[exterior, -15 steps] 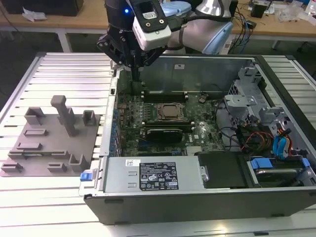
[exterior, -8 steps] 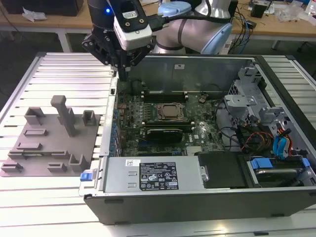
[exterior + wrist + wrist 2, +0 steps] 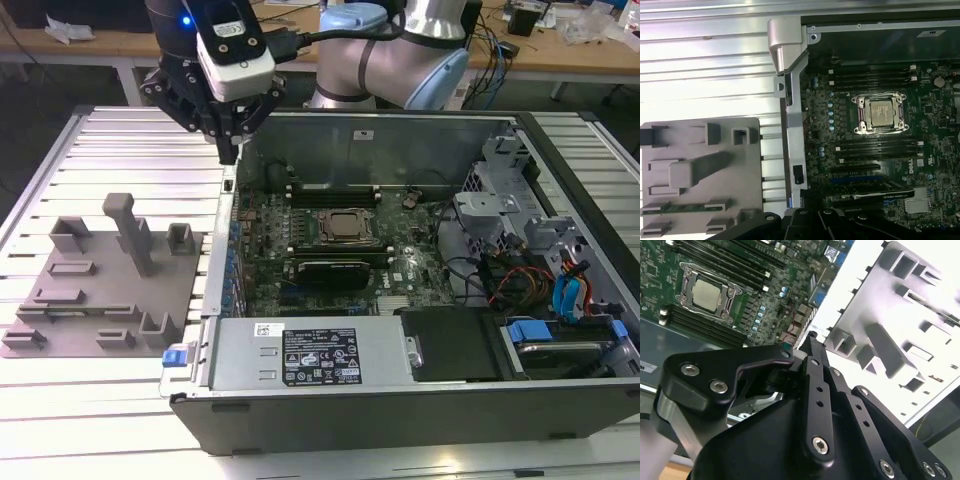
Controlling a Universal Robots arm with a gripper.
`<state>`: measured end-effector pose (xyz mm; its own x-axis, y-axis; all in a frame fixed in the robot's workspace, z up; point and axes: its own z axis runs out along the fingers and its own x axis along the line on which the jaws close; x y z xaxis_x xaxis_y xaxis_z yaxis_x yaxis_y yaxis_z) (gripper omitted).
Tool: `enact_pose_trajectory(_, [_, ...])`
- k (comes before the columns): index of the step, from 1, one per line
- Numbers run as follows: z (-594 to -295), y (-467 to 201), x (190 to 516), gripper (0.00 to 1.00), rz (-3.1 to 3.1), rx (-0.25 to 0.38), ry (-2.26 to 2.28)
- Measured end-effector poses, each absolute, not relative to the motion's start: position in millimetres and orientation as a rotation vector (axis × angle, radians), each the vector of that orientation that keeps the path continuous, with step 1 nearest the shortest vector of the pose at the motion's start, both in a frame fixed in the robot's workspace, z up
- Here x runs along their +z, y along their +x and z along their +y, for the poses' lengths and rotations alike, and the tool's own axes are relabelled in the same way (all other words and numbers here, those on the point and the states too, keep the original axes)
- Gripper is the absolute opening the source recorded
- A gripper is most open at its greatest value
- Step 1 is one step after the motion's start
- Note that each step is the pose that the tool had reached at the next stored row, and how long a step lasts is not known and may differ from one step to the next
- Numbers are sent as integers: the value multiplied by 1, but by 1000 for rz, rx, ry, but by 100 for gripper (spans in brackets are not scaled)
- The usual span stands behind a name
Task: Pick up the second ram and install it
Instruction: 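Reach for the second ram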
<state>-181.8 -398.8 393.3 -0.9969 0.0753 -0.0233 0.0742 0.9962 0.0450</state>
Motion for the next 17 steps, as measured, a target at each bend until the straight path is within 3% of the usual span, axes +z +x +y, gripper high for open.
enact_pose_trajectory(17, [-399, -218, 393, 8, 3114, 69, 117])
